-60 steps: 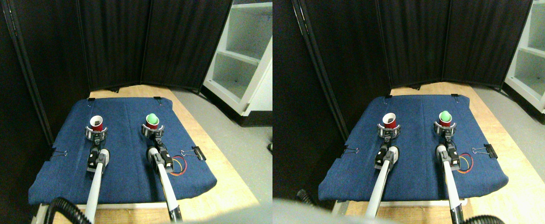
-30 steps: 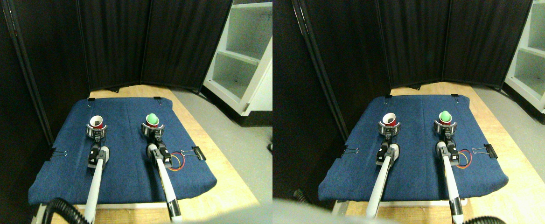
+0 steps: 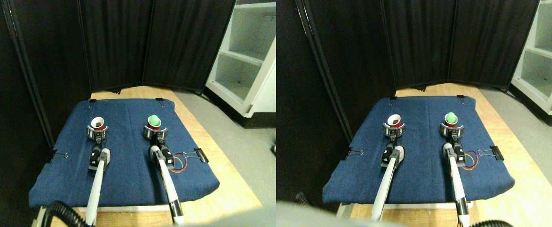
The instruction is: Pour (bimanual)
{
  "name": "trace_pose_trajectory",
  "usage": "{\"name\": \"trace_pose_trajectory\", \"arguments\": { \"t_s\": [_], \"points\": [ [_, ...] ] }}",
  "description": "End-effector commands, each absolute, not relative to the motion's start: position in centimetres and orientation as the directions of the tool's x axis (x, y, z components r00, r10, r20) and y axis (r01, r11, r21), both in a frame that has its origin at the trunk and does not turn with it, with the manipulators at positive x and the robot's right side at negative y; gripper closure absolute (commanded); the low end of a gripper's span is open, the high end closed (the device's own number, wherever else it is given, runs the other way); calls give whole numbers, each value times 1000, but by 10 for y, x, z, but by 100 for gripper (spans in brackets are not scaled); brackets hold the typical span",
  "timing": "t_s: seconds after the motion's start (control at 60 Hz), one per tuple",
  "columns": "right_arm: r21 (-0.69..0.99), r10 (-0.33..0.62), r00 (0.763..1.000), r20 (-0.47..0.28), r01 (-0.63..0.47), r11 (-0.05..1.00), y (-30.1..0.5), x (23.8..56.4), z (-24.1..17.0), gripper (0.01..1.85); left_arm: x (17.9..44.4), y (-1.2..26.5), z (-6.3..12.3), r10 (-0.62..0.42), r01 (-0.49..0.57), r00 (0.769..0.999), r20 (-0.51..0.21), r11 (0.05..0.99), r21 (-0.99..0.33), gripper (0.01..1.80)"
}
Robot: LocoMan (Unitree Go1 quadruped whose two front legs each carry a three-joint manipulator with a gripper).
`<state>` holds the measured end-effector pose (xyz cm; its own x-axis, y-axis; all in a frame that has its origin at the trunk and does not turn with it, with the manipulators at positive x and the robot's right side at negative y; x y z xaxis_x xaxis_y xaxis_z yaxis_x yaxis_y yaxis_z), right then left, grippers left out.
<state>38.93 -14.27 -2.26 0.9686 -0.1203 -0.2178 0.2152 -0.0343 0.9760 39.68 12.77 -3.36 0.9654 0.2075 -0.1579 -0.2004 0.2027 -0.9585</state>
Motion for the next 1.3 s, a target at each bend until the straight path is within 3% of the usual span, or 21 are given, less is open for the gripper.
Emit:
{"name": "trace_pose_trajectory", "arguments": {
  "t_s": [0.017,0.733,0.833,0.967,1.017,1.15,1.3],
  "points": [
    [982,-112,976,-188,184,-47,-144,394,-20,75,396,127,-41,216,-230,959,-182,226,-947,77],
    [979,-145,968,-204,199,-48,-152,402,-23,79,403,129,-50,257,-256,944,-206,182,-949,84],
    [980,-136,971,-198,193,-50,-152,404,-24,88,404,130,-52,263,-260,942,-207,183,-948,87],
    [980,-149,969,-198,194,-40,-151,404,-24,108,407,130,-52,300,-239,938,-175,191,-952,104],
    [983,-160,970,-185,182,-34,-152,405,-25,119,409,129,-50,357,-220,923,-143,186,-958,147],
    [988,-202,968,-148,153,8,-151,405,-24,153,411,126,-47,364,-210,923,-123,209,-955,148],
    [987,-222,965,-139,153,48,-150,406,-22,153,412,126,-43,344,-209,931,-121,233,-950,148]
  ]
}}
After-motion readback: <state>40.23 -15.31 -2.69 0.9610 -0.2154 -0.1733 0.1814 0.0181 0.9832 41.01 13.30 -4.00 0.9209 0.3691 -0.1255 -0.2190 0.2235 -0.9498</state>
